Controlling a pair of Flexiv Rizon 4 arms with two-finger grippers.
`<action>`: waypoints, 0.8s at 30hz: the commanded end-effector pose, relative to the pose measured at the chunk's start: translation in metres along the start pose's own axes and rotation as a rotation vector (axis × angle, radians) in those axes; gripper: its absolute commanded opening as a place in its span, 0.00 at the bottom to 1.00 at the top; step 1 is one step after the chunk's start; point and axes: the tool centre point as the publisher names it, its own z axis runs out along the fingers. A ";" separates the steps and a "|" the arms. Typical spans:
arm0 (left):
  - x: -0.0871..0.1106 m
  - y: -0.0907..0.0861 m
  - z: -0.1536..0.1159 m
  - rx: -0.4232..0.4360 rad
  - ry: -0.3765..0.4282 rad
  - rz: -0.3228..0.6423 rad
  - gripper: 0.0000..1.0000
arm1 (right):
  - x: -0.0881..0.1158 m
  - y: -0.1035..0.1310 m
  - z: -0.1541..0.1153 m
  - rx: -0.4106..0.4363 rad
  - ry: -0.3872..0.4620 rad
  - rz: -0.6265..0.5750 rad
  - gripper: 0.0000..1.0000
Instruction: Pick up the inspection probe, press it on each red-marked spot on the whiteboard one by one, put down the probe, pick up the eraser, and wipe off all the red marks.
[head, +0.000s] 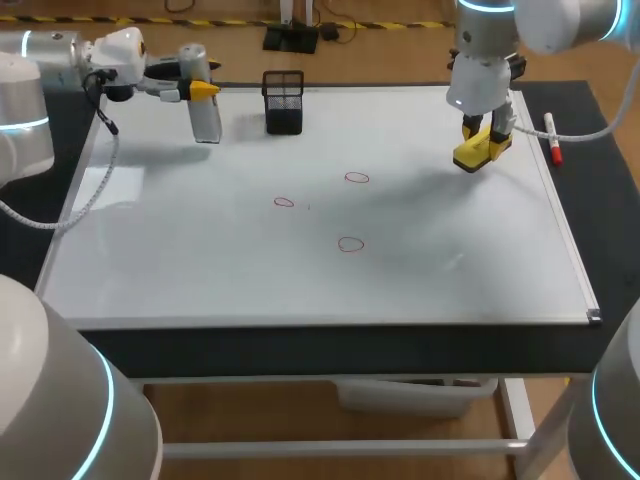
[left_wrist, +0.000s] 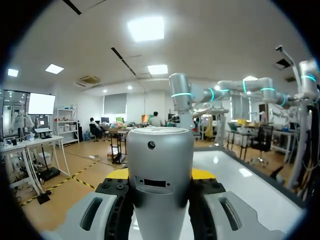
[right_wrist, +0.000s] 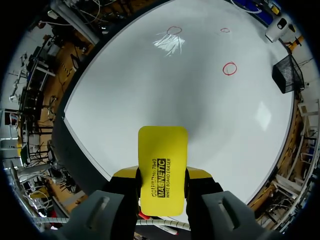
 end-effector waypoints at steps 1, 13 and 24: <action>-0.001 -0.005 -0.008 -0.005 -0.023 0.000 0.00 | 0.000 -0.001 -0.001 0.002 0.005 -0.001 0.00; -0.011 0.001 -0.018 0.000 -0.065 -0.020 0.00 | 0.000 -0.001 -0.001 0.002 0.005 -0.001 0.00; -0.011 0.001 -0.018 0.000 -0.065 -0.020 0.00 | 0.000 -0.001 -0.001 0.002 0.005 -0.001 0.00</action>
